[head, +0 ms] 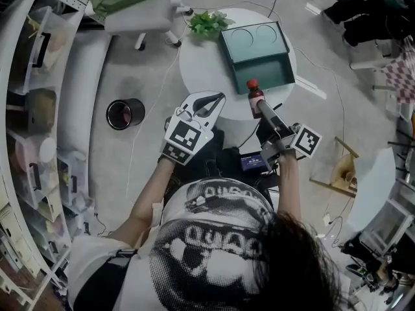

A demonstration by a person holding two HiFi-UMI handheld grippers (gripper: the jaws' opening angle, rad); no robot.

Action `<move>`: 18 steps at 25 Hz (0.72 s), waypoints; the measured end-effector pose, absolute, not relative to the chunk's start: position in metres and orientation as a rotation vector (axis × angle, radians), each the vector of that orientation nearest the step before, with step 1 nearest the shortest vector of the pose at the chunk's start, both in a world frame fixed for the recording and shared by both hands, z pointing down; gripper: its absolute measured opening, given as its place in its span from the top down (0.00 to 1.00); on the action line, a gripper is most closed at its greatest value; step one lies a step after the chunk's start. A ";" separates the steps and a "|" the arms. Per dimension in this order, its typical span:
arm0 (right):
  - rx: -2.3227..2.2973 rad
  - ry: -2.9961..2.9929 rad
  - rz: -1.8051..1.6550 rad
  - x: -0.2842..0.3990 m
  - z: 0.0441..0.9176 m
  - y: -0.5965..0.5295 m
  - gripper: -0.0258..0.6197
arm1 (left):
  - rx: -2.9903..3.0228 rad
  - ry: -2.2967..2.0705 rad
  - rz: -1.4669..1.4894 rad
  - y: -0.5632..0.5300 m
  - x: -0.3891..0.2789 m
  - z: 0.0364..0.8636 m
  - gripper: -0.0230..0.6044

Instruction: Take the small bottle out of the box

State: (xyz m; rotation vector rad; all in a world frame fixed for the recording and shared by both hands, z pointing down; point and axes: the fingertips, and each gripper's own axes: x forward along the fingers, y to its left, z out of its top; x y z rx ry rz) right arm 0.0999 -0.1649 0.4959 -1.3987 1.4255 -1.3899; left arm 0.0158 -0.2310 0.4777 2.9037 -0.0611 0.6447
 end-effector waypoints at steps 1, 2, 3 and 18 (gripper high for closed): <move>-1.397 1.425 -1.385 0.100 0.495 -0.160 0.62 | 2.903 -0.066 0.645 -0.227 0.016 0.478 0.94; -1.395 1.426 -1.380 0.100 0.494 -0.154 0.63 | 2.904 -0.070 0.645 -0.222 0.015 0.477 0.94; -1.395 1.429 -1.374 0.101 0.493 -0.147 0.63 | 2.906 -0.073 0.645 -0.216 0.015 0.476 0.94; -1.272 1.524 -1.302 0.079 0.468 -0.039 0.62 | 2.948 -0.152 0.573 -0.082 0.003 0.440 0.94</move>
